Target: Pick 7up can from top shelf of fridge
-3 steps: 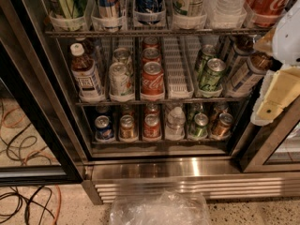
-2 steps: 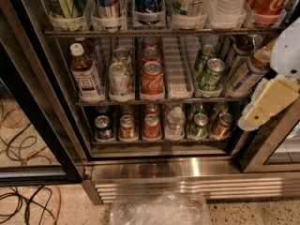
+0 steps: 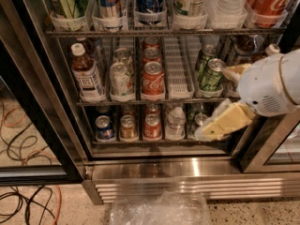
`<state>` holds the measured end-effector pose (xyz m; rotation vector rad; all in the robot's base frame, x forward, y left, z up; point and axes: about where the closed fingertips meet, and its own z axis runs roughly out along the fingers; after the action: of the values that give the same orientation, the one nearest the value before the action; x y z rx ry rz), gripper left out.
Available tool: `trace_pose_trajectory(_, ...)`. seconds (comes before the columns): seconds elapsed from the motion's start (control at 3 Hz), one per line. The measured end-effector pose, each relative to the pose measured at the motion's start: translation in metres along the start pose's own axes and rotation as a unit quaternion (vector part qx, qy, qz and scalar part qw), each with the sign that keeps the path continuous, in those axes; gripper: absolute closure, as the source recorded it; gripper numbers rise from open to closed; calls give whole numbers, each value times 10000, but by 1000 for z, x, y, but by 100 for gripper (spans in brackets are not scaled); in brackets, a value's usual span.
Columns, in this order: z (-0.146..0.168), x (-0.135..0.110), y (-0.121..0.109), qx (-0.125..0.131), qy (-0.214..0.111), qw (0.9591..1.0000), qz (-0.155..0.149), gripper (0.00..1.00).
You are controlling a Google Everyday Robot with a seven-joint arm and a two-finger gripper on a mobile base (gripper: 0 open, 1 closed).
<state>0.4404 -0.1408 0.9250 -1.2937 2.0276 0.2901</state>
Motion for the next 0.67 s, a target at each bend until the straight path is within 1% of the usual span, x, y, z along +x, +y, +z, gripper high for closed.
trace_pose_trajectory(0.33,0,-26,-12,276,-405,9987,-145,0)
trace_pose_trajectory(0.67,-2,-18,-7,450,-508,9975,208,0)
